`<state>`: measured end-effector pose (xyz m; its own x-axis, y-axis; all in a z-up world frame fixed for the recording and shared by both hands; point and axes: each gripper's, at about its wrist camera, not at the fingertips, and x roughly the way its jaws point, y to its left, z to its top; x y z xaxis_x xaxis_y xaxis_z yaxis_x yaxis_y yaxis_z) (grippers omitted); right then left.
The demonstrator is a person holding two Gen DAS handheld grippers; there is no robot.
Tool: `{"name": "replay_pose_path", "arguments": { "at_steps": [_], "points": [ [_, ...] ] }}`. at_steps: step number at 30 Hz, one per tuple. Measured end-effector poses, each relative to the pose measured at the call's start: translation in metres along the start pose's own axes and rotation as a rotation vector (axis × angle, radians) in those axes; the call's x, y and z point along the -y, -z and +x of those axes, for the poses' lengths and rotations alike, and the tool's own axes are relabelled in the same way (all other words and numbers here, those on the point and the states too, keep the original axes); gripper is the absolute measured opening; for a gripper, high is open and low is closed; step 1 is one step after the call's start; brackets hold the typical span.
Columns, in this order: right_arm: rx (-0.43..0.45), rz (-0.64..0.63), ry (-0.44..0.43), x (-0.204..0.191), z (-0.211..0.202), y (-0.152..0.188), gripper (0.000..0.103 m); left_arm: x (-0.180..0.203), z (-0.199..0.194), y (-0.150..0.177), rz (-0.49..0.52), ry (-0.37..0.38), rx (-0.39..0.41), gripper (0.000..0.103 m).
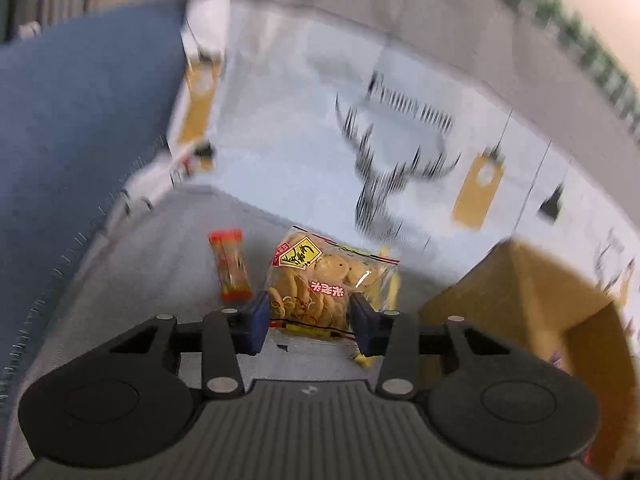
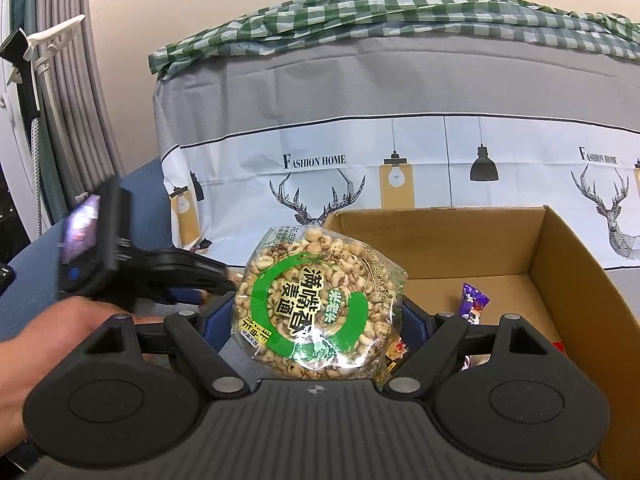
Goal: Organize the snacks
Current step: 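Carry both snacks over the cardboard box and open both tools to drop them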
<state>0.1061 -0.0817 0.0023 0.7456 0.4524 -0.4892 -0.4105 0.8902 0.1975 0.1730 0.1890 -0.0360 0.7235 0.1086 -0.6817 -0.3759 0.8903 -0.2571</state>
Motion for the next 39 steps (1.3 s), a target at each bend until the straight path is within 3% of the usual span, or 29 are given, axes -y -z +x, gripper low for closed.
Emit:
{"name": "replay_pose_path", "arguments": {
  "at_steps": [5,11,14,19,24,39],
  "points": [
    [0.020,0.023,0.028,0.006,-0.006,-0.001,0.083,0.025,-0.075,-0.022,-0.020,0.075,0.138,0.047],
    [0.085,0.065,0.118,0.023,-0.020,-0.007,0.083,0.069,-0.101,0.001,0.012,0.254,0.226,0.047],
    [0.106,0.095,0.181,0.037,-0.024,-0.008,0.083,0.090,-0.088,0.013,0.066,0.313,0.166,0.047],
    [0.135,0.137,0.266,0.063,-0.026,-0.012,0.083,0.110,-0.083,0.014,0.151,0.364,0.211,0.047],
    [0.161,0.190,0.343,0.085,-0.027,-0.013,0.083,0.118,-0.076,0.021,0.149,0.420,0.168,0.047],
    [0.176,0.204,0.399,0.094,-0.029,-0.011,0.083,0.140,-0.092,0.038,0.233,0.507,0.162,0.047]
  ]
}}
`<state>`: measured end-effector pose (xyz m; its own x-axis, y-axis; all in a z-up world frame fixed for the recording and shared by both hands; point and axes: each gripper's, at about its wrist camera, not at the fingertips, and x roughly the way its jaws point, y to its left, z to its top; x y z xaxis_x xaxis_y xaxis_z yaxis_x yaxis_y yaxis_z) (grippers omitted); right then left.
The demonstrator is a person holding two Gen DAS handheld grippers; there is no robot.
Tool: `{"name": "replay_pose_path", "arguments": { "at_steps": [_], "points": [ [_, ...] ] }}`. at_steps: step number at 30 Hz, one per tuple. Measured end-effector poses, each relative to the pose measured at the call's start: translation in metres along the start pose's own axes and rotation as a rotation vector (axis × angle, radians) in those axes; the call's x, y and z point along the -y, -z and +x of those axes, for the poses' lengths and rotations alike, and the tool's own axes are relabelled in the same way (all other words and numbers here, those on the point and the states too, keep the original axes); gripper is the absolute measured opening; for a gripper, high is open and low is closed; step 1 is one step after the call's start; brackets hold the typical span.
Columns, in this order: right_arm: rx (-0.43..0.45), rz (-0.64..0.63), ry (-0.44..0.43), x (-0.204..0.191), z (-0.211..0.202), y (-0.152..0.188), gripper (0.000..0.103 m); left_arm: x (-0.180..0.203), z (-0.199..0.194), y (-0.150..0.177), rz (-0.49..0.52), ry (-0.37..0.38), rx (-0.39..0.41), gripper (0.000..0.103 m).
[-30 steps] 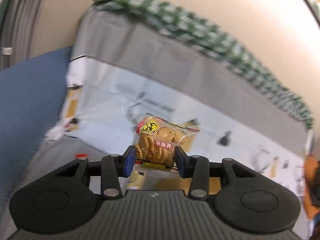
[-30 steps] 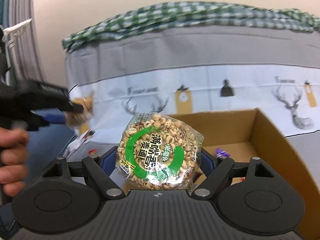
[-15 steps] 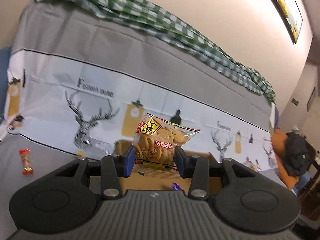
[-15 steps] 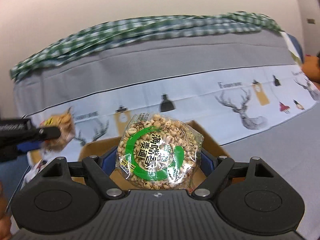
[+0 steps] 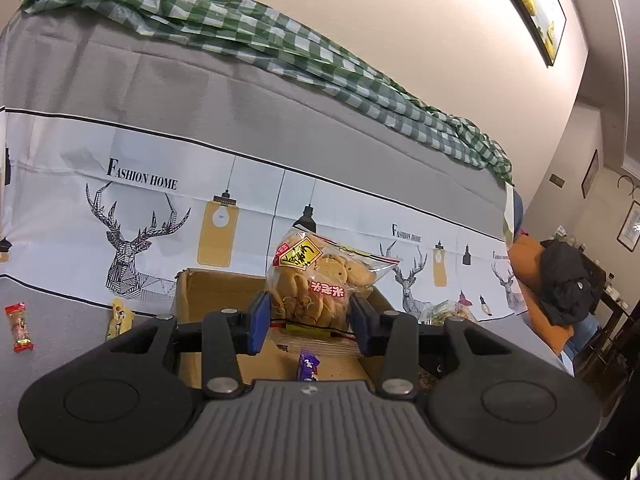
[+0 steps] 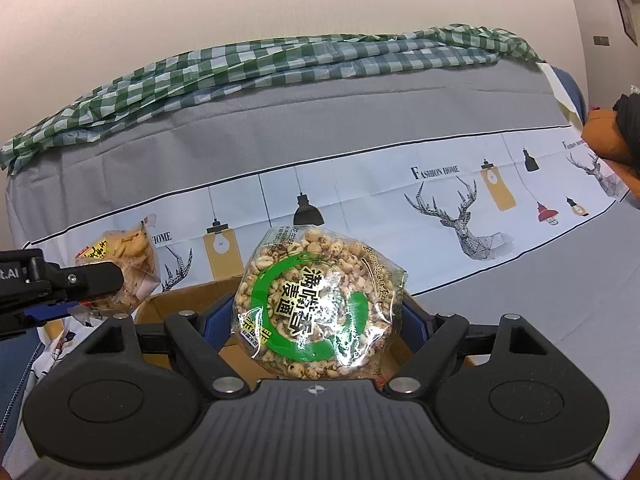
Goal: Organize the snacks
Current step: 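Carry both snacks over the cardboard box and open both tools to drop them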
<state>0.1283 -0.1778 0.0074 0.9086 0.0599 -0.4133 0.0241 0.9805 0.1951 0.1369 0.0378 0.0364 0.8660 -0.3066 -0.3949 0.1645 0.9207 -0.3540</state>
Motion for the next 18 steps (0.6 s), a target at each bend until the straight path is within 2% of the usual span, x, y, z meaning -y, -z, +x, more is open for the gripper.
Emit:
{"name": "replay_pose_path", "arguments": {
  "at_steps": [18],
  "points": [
    [0.017,0.008,0.025,0.0010,-0.0018,0.0016,0.083,0.0078,0.0045,0.0047,0.037,0.018,-0.014,0.047]
  ]
}}
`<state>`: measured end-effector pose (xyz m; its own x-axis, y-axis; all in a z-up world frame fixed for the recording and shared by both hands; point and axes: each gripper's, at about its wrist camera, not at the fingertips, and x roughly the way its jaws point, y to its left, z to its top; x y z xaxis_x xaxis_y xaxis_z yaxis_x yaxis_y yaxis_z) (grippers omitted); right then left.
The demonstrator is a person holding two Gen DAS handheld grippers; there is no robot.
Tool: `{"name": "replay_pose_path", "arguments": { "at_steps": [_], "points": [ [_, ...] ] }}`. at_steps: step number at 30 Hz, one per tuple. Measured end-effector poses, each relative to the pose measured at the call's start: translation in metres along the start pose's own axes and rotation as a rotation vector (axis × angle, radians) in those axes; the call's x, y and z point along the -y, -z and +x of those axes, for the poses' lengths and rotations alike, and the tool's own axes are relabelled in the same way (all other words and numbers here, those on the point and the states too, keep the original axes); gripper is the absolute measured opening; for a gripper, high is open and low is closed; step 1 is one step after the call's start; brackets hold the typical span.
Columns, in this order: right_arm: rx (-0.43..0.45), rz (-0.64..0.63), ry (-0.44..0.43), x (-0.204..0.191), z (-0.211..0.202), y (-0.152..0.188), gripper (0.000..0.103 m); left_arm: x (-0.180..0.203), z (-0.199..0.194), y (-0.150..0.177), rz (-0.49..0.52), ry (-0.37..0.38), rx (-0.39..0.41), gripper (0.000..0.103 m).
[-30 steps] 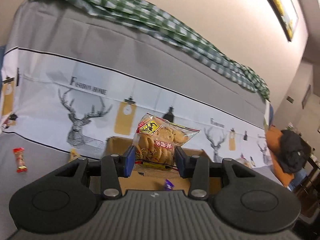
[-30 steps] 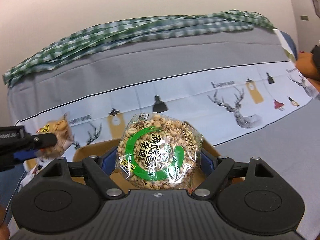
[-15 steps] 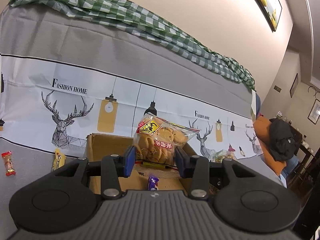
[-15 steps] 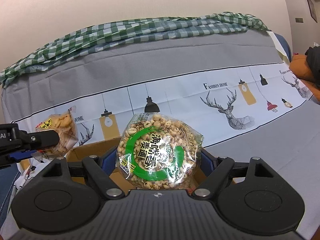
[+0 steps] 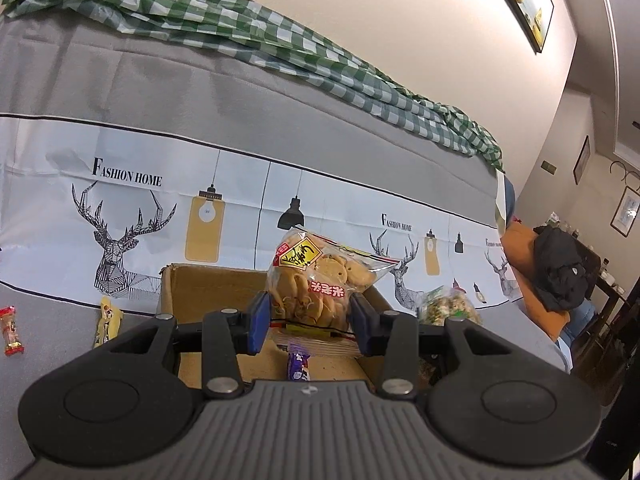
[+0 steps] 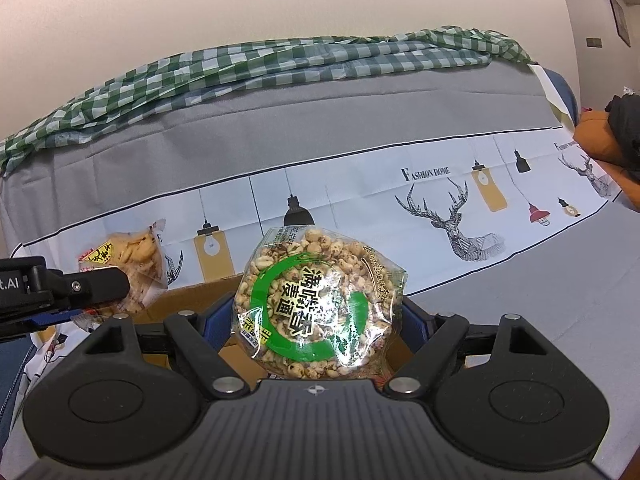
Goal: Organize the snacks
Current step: 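Carry both snacks over the cardboard box and open both tools to drop them, then move both tools back to the remaining snacks on the sofa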
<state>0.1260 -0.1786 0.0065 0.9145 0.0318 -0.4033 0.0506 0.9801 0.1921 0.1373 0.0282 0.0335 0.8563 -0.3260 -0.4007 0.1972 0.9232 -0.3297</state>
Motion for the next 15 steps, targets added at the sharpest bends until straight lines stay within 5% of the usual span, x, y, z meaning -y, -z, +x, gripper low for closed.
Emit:
{"name": "replay_pose_path", "arguments": {
  "at_steps": [10,12,15],
  "points": [
    [0.041,0.006,0.018,0.0022,-0.0071,-0.0013,0.085,0.0035,0.0026,0.0017,0.006,0.035,-0.023,0.049],
    [0.041,0.004,0.035,0.0010,-0.0063,-0.0008,0.091,0.0027,0.0031,0.0018,-0.003,0.052,-0.026,0.063],
    [0.039,-0.005,0.048,-0.0004,-0.0048,-0.0001,0.093,0.0021,0.0023,0.0011,-0.011,0.052,-0.016,0.064]
  ]
}}
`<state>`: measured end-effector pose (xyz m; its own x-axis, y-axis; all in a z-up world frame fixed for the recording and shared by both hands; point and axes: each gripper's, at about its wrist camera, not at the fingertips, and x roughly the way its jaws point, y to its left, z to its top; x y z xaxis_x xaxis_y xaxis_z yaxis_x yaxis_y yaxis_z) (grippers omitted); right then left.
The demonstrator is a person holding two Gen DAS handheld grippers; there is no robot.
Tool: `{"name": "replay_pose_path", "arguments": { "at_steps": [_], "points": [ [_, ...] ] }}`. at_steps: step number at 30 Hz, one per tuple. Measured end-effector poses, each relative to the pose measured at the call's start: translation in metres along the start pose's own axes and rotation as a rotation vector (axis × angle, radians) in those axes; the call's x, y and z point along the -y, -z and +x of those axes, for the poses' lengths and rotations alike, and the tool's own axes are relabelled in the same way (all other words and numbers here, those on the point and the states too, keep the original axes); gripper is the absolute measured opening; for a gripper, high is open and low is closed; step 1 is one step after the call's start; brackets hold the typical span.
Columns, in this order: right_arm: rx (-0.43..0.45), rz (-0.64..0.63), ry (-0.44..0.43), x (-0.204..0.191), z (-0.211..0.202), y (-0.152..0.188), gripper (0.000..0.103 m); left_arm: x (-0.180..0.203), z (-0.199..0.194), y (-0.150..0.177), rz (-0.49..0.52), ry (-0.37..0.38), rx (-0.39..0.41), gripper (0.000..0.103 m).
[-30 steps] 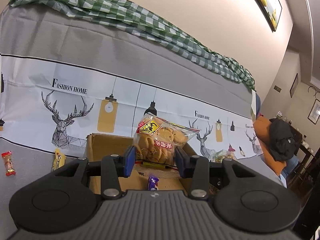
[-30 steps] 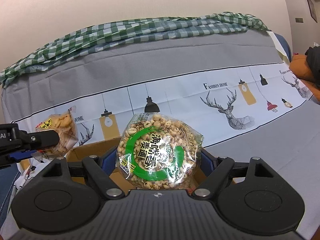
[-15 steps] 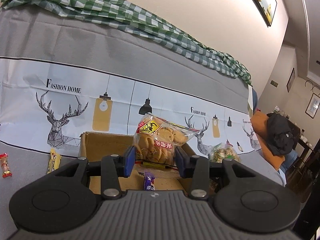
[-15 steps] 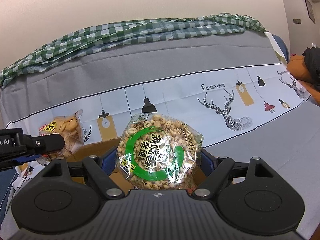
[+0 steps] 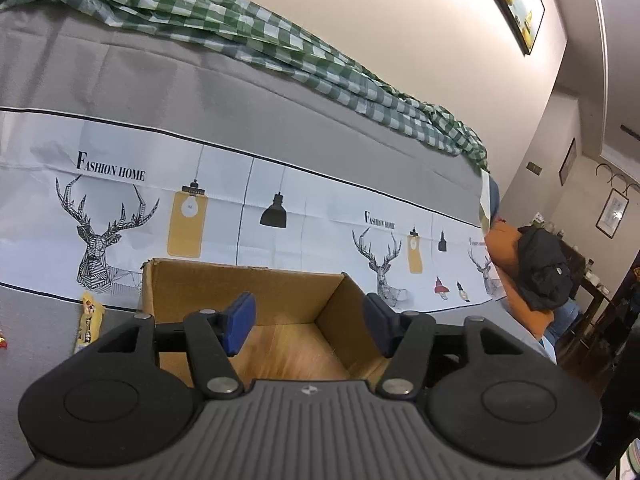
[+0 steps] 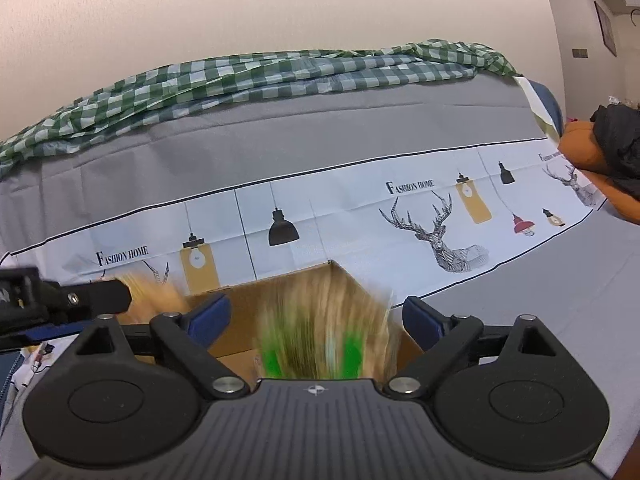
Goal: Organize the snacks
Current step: 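Move both tools back to the remaining snacks on the sofa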
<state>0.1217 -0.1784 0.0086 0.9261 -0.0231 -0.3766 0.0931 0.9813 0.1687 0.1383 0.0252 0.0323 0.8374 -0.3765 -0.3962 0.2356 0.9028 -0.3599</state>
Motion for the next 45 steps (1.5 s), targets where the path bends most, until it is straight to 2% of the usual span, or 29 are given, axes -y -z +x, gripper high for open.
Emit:
{"name": "replay_pose_path", "arguments": {
  "at_steps": [4,7,9,14,16,18,19,20,22,25,27,30,33,41,45],
  "points": [
    [-0.001,0.002,0.004,0.001,0.001,0.000,0.093,-0.002,0.002,0.000,-0.015,-0.001,-0.005,0.064],
    [-0.002,-0.001,0.002,0.000,0.002,0.000,0.093,-0.001,0.002,0.001,-0.007,-0.001,0.003,0.059],
    [0.000,-0.006,0.002,-0.002,0.001,0.001,0.093,0.000,0.002,0.002,0.001,0.006,0.004,0.049],
    [0.010,-0.017,-0.002,-0.007,0.000,0.001,0.091,-0.004,0.003,0.003,-0.007,0.015,-0.016,0.036],
    [0.020,-0.028,-0.004,-0.010,-0.001,0.002,0.083,-0.010,0.001,0.001,-0.025,0.016,-0.013,0.030],
    [0.017,-0.028,-0.019,-0.014,0.000,0.002,0.064,-0.018,-0.004,-0.005,-0.055,0.011,-0.008,0.021],
    [0.015,-0.024,-0.032,-0.016,0.000,0.003,0.058,-0.023,-0.008,-0.008,-0.073,0.003,-0.014,0.019],
    [0.015,-0.020,-0.045,-0.018,0.000,0.003,0.050,-0.028,-0.013,-0.013,-0.091,-0.008,-0.022,0.018],
    [0.005,-0.018,-0.071,-0.026,0.002,0.003,0.045,-0.039,-0.020,-0.027,-0.112,-0.038,-0.040,0.018],
    [0.010,-0.017,-0.103,-0.042,0.002,0.004,0.044,-0.055,-0.019,-0.056,-0.093,-0.125,-0.062,0.018],
    [0.001,-0.016,-0.129,-0.053,0.001,0.006,0.044,-0.069,-0.023,-0.069,-0.087,-0.157,-0.016,0.018],
    [0.012,-0.039,-0.175,-0.068,-0.005,0.006,0.044,-0.100,-0.035,-0.059,-0.077,-0.177,0.069,0.018],
    [0.018,-0.061,-0.198,-0.079,-0.009,0.007,0.044,-0.132,-0.023,-0.044,-0.085,-0.258,-0.022,0.018],
    [-0.026,-0.058,-0.229,-0.094,-0.004,0.014,0.043,-0.194,-0.018,-0.054,-0.256,-0.291,-0.016,0.018],
    [-0.032,-0.069,-0.242,-0.106,-0.007,0.016,0.042,-0.223,-0.019,-0.050,-0.342,-0.348,-0.046,0.018]
  ]
}}
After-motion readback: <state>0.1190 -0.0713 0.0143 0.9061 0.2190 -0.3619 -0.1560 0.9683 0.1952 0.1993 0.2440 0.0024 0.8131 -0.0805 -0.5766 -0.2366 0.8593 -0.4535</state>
